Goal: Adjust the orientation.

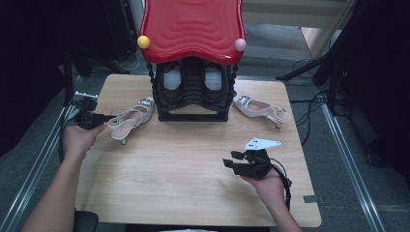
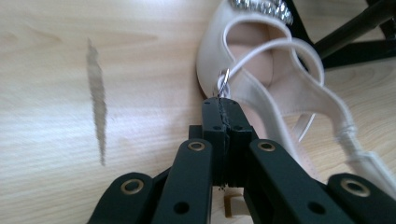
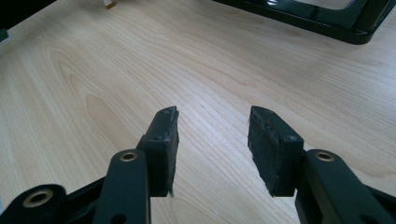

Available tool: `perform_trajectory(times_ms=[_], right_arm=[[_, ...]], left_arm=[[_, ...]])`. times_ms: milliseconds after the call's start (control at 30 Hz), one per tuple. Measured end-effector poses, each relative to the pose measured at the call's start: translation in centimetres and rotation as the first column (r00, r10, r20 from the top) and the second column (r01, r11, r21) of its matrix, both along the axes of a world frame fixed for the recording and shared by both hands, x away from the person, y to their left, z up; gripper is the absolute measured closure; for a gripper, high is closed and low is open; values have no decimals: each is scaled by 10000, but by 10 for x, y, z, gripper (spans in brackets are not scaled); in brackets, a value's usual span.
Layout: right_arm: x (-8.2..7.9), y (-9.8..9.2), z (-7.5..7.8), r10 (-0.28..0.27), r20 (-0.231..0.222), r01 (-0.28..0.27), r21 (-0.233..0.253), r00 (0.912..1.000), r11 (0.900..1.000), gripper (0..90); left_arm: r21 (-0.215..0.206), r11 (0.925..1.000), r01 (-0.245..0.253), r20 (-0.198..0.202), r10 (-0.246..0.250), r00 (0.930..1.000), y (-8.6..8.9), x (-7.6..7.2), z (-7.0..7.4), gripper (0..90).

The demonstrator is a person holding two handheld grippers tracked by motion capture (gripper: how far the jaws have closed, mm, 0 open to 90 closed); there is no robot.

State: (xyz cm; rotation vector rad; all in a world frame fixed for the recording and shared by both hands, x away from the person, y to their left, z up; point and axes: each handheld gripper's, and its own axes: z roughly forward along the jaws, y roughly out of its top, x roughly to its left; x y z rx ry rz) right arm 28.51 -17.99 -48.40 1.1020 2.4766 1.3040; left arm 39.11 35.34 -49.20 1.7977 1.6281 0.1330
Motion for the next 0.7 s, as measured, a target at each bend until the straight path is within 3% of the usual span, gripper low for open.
perform_trajectory(times_ms=[100, 200, 467, 700], right_arm=[[0, 0, 0, -1, -9, 1, 10, 10000, 10000, 542], [0, 0, 0, 1, 16, -1, 5, 10000, 10000, 542], [2, 1, 1, 24, 12, -24, 9, 10000, 10000, 542], [4, 2, 0, 55, 67, -55, -9, 10000, 10000, 542]], left_arm=[[29, 10000, -20, -43, 20, 10000, -2, -1, -3, 900], [-294, 9995, -120, -177, 115, 9998, -4, -3, -3, 900], [-566, 9983, -170, -262, 155, 9995, -12, -10, -1, 897], [-188, 9997, -181, -42, 180, 9998, -13, -15, 1, 816]])
